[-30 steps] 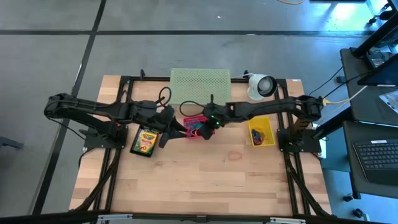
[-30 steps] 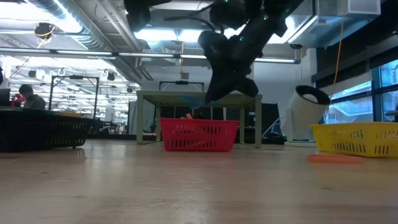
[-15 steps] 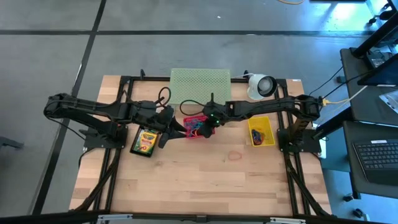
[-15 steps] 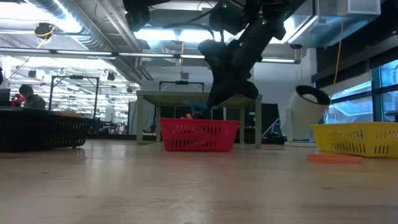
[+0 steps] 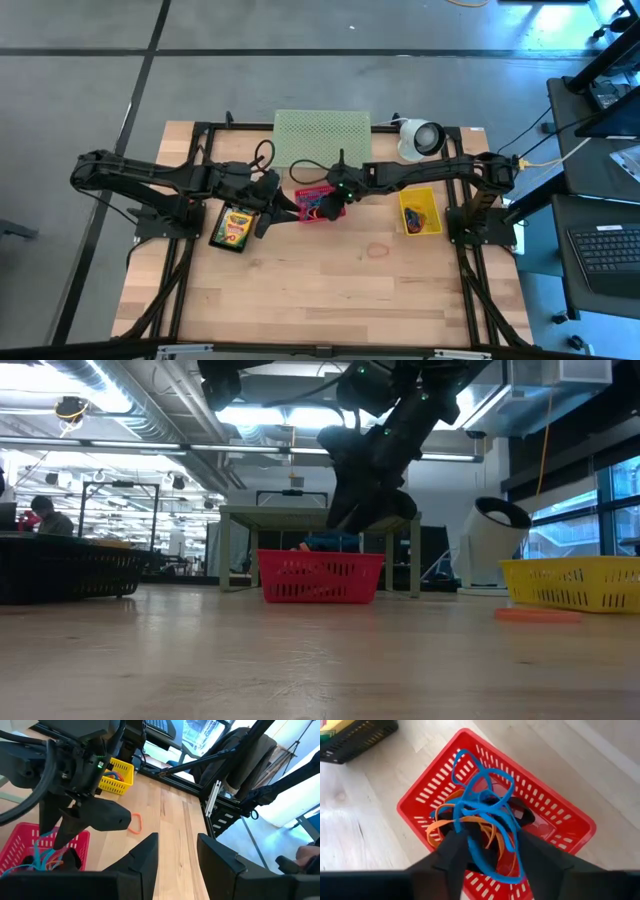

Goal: Pick & Place Office Desk Supplies
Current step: Put the blue rubber band into the red bin, then put the orange rubber band into the red bin

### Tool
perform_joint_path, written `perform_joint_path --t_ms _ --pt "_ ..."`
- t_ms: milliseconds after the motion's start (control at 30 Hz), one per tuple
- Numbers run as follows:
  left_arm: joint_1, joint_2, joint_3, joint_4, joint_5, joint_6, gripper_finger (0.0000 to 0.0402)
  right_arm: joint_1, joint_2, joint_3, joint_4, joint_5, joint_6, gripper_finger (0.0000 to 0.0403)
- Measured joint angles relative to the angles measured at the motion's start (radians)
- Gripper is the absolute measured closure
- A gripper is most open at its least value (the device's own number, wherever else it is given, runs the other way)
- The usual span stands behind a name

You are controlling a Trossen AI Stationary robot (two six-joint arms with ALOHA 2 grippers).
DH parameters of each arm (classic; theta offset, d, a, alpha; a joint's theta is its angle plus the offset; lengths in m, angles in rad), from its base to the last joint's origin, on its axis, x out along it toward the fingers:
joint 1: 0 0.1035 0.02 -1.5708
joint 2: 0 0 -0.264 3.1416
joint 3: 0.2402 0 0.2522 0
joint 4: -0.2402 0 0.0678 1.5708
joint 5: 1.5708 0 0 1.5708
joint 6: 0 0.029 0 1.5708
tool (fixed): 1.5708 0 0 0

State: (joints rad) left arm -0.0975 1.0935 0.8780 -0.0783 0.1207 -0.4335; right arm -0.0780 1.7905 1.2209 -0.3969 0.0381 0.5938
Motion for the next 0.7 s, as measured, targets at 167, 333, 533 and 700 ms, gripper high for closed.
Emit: perform_joint_path --t_ms 167,333,533,700 --pt "0.0 0.0 0.0 0.0 0.003 0.0 0.0272 0.0 0.0 0.006 0.0 0.001 0.001 0.0191" --pt "0.0 0.0 0.0 0.0 0.003 0.0 0.0272 0.0 0.0 0.012 0.005 -0.011 0.002 0.0187" --pt "0.0 0.0 0.0 0.0 0.004 -0.008 0.0272 0.001 -0.003 0.012 -0.008 0.049 0.026 0.0205" --pt "0.0 0.0 0.0 -0.001 0.022 -0.023 0.0272 0.018 -0.034 0.013 -0.117 -0.025 -0.008 0.0217"
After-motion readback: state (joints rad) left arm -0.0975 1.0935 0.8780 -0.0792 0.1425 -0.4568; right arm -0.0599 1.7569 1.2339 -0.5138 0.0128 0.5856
